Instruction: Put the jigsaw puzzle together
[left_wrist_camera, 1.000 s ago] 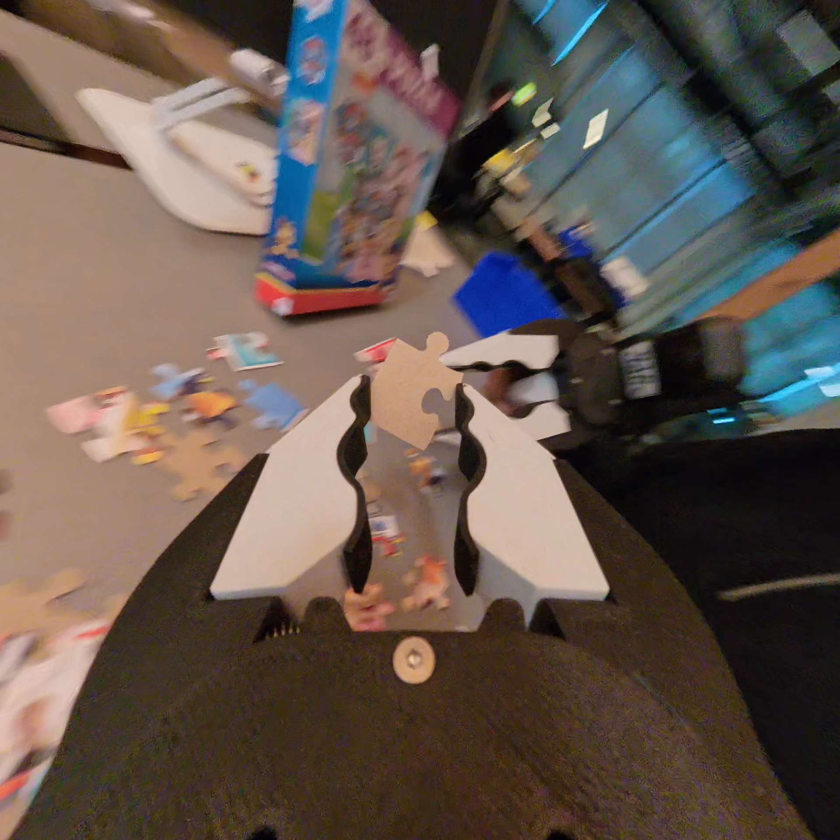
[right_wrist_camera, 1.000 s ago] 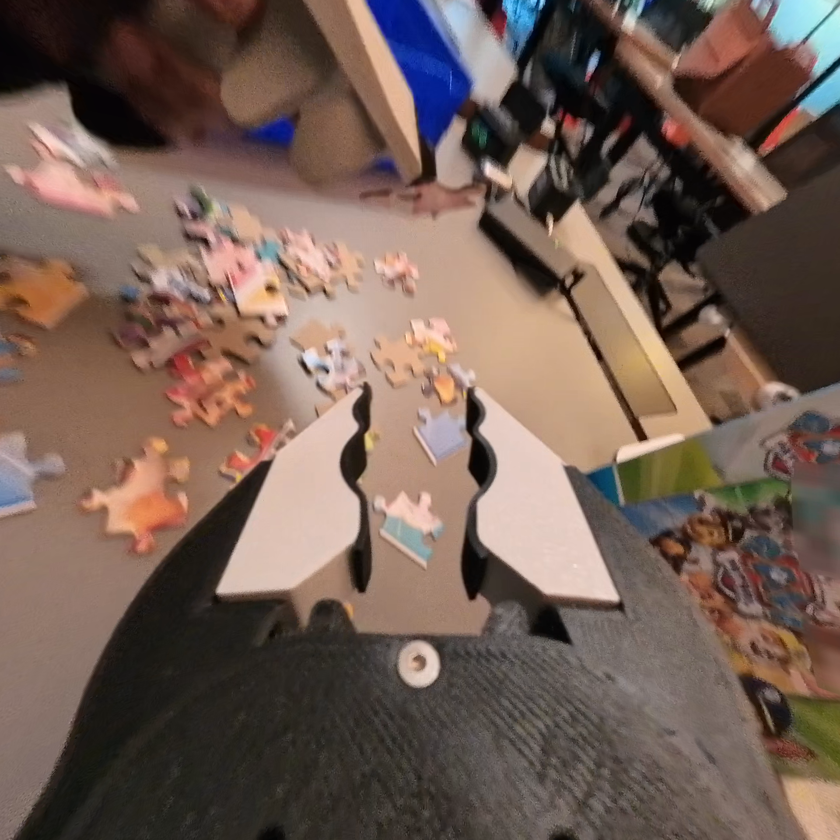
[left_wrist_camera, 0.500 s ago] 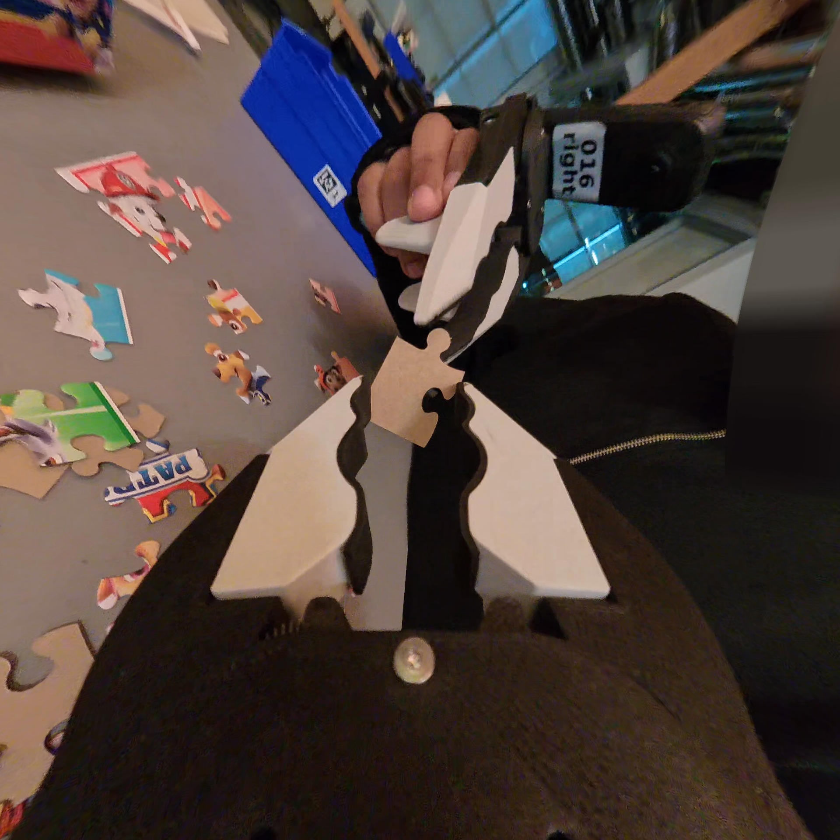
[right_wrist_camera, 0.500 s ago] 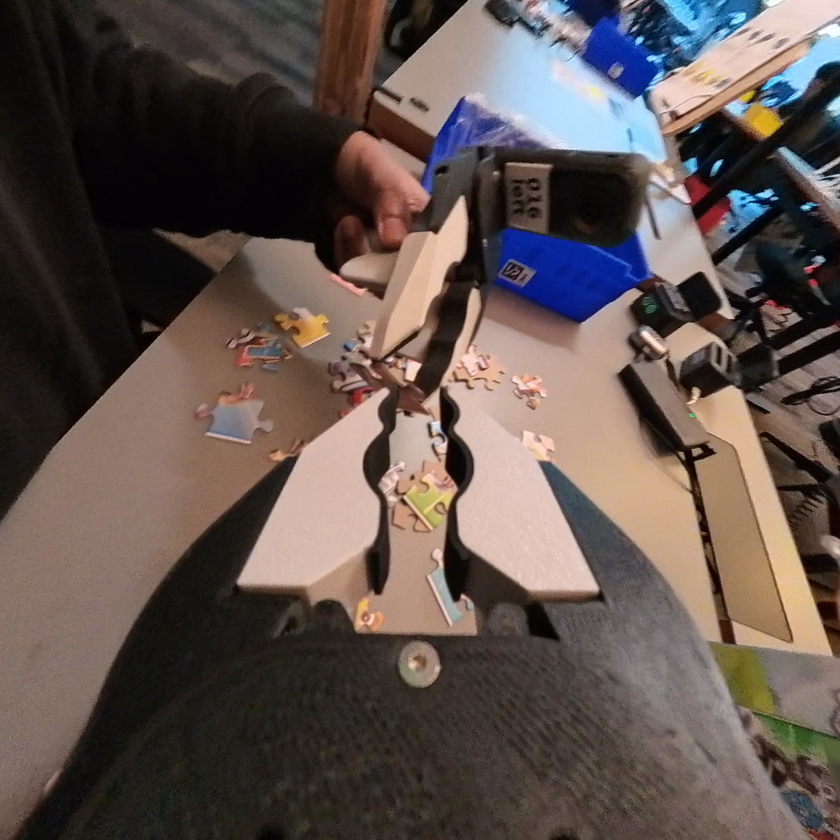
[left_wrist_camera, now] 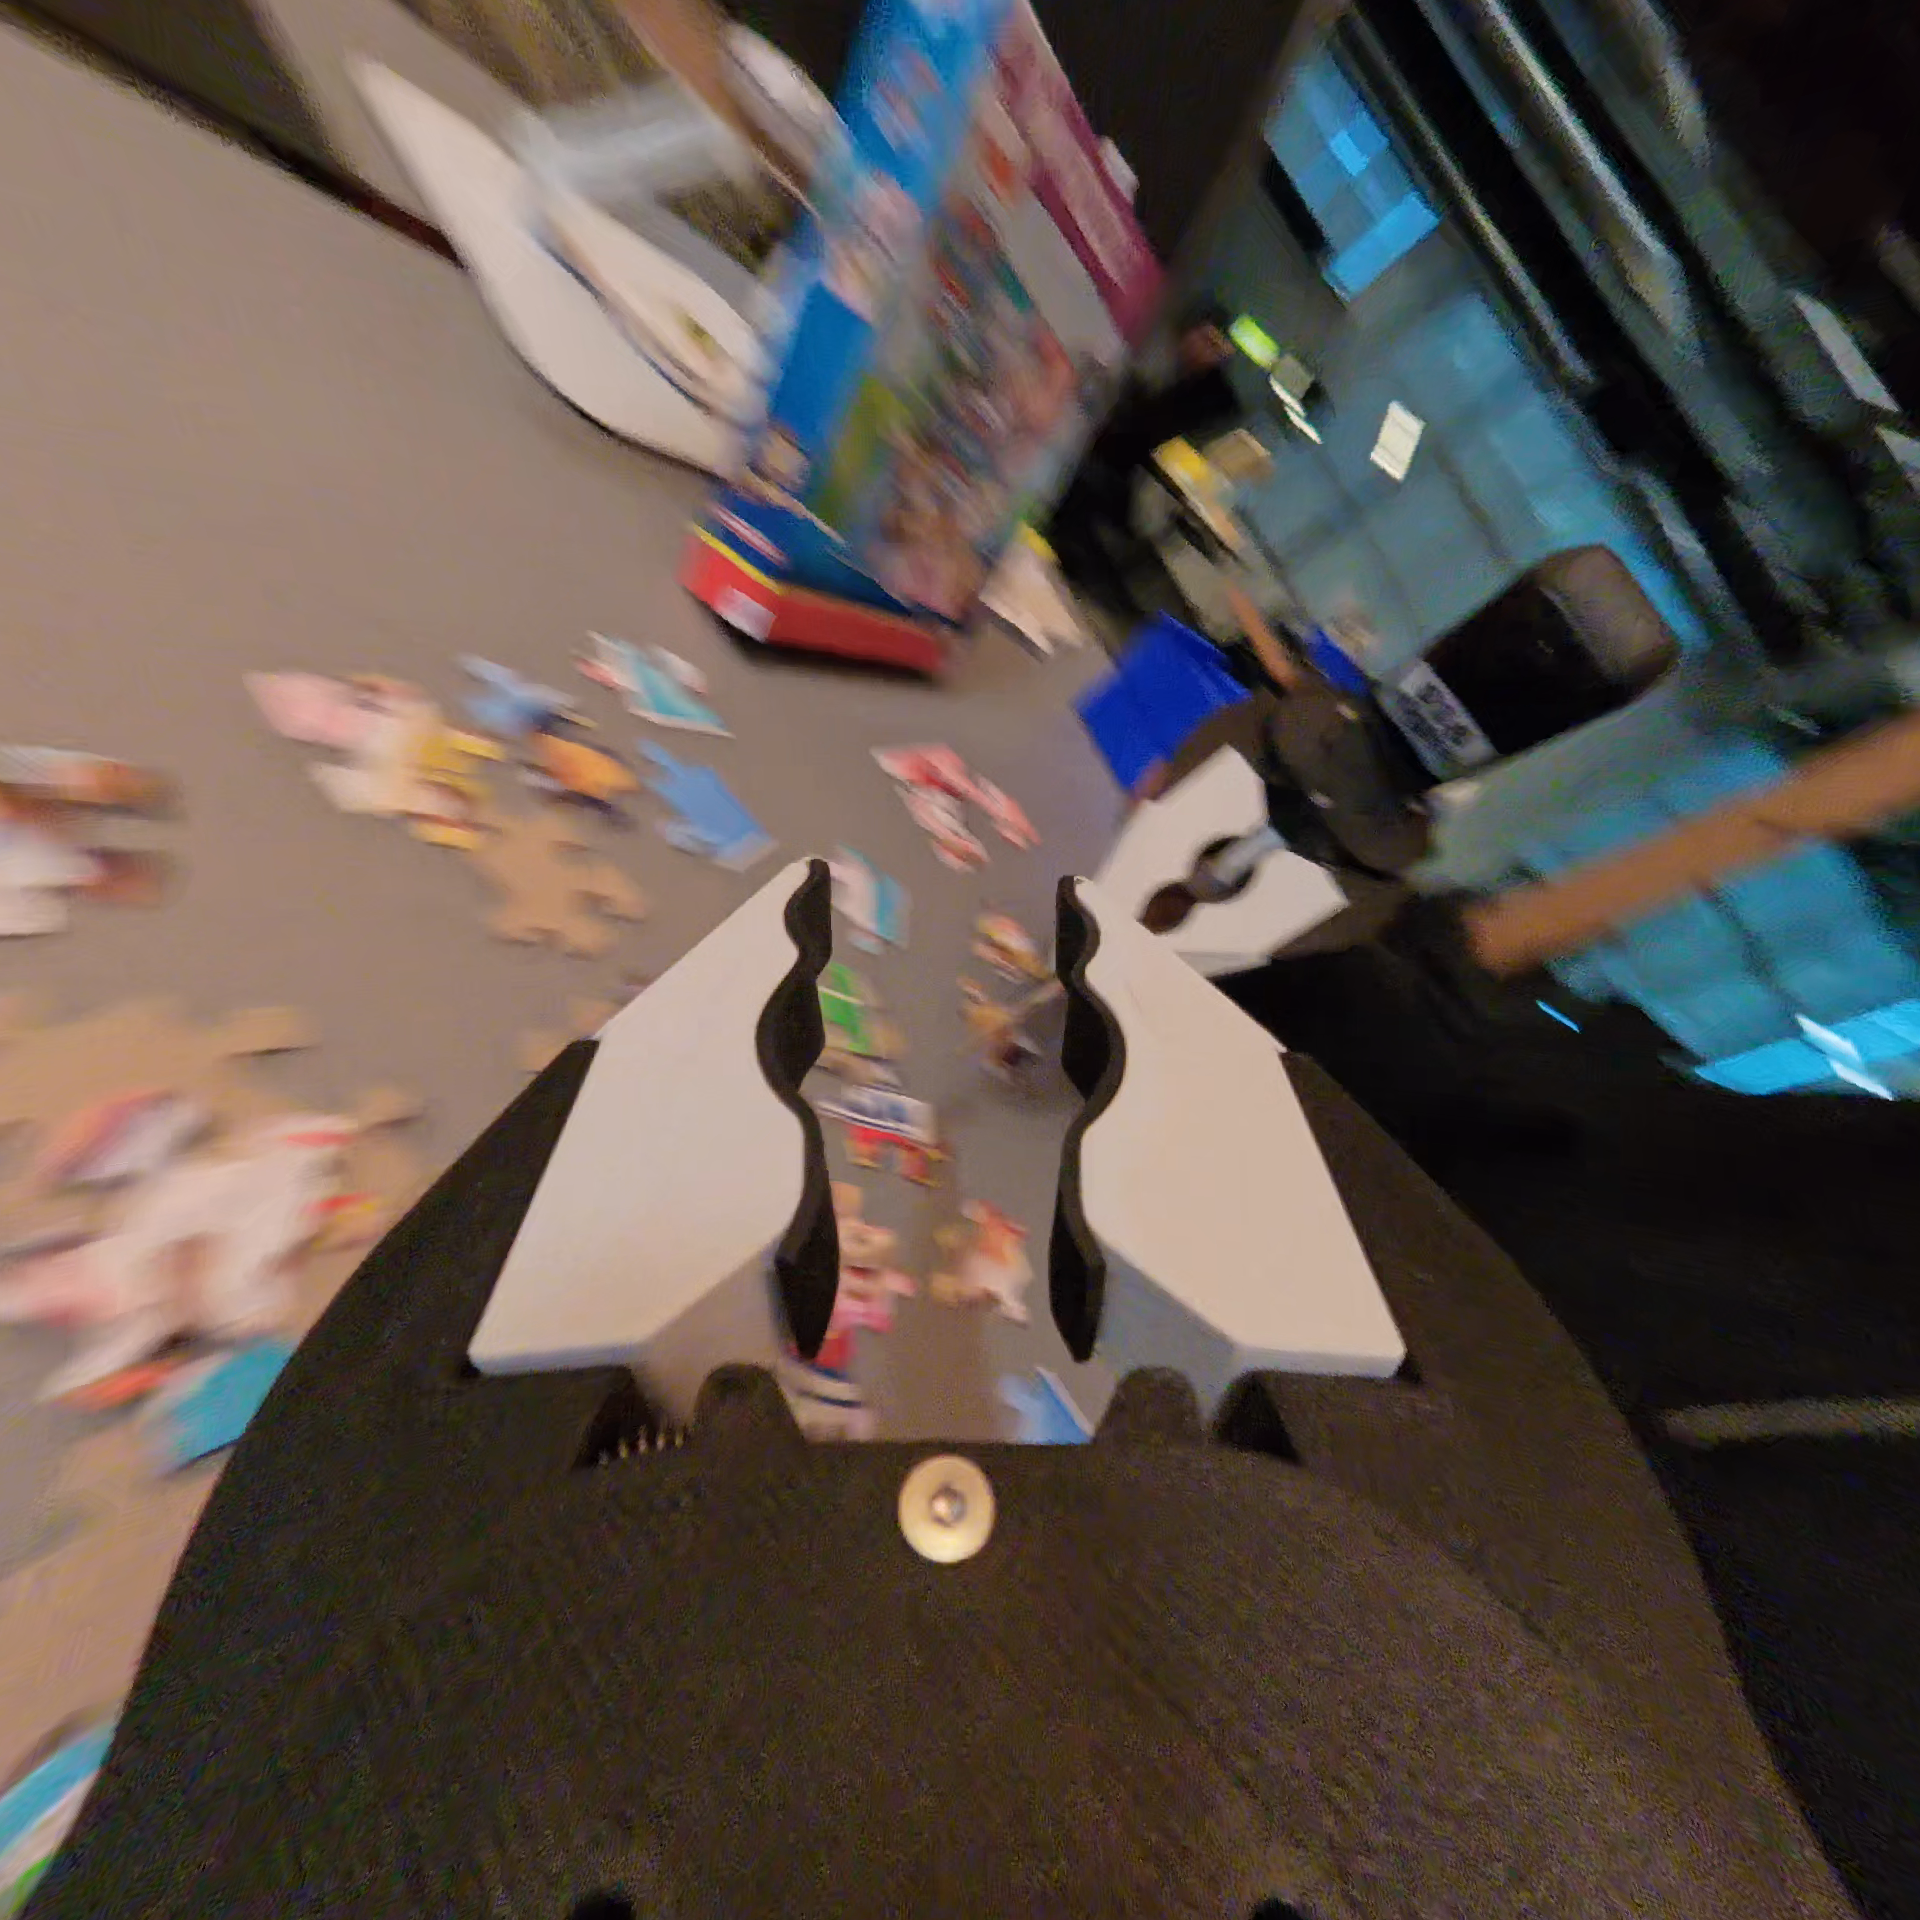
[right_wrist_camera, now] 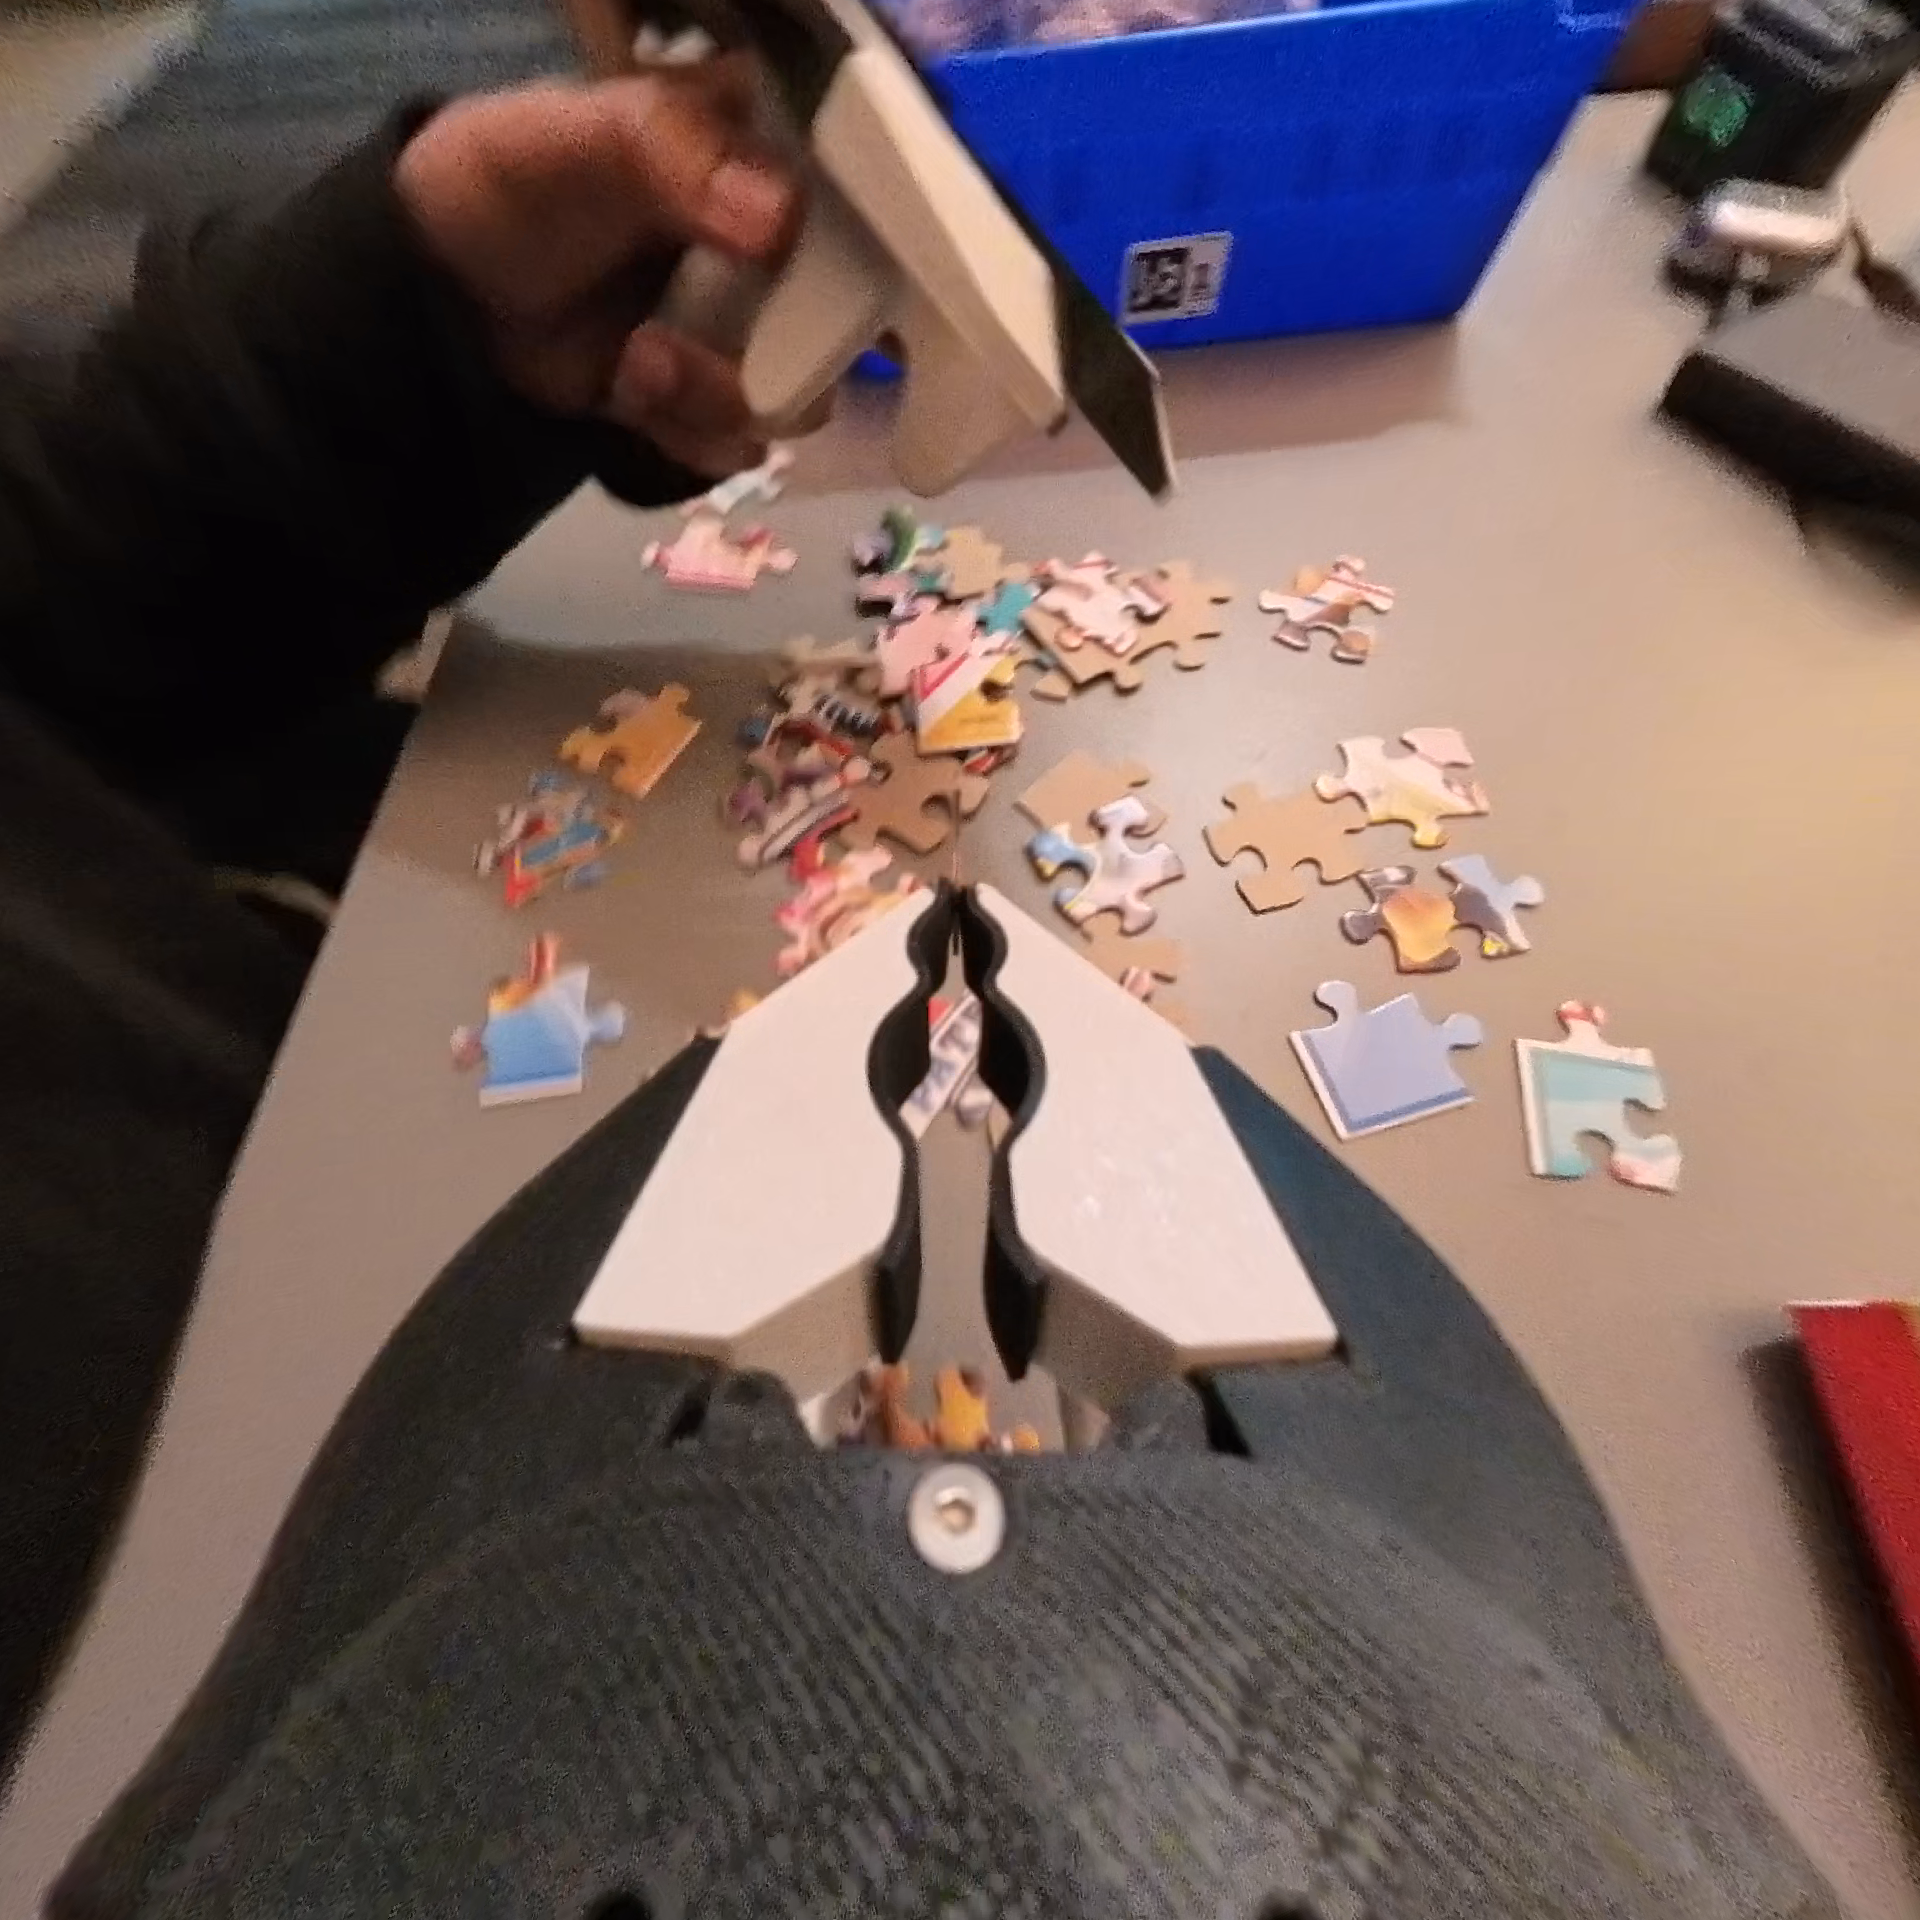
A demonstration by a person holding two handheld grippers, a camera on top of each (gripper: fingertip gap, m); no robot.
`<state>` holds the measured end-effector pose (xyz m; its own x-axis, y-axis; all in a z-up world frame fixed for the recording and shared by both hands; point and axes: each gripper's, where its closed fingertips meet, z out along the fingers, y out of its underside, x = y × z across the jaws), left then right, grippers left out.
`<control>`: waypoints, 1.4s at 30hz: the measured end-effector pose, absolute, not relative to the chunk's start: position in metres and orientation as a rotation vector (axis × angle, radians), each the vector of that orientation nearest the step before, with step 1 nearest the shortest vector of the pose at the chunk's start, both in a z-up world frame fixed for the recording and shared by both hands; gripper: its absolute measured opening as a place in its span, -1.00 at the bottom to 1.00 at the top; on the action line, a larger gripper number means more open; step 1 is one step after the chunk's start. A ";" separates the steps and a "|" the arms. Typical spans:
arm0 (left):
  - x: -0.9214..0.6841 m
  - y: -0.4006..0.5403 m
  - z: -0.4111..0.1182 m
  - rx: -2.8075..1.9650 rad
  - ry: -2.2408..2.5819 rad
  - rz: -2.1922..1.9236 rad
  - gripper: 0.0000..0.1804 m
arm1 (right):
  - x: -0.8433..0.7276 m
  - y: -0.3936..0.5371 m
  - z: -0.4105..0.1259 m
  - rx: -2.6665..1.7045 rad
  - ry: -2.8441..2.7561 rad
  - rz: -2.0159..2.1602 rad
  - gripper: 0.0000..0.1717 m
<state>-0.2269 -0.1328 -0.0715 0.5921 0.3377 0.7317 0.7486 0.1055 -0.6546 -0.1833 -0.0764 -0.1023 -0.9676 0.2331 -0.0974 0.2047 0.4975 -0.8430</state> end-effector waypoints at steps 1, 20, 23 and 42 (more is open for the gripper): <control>-0.241 -0.153 -0.075 -1.477 -1.031 -0.244 -0.54 | -0.196 -0.083 -0.103 -0.532 -2.687 1.558 -1.00; -0.248 -0.220 -0.189 -2.119 -1.265 0.310 -0.32 | -0.283 -0.139 -0.166 -1.428 -2.723 1.498 -0.82; -0.252 -0.220 -0.194 -2.181 -1.230 0.367 -0.31 | -0.279 -0.128 -0.153 -1.395 -2.680 1.534 -0.78; -0.273 -0.223 -0.155 -2.098 -1.207 0.333 -0.65 | -0.244 -0.075 -0.100 -1.260 -2.490 1.732 -0.73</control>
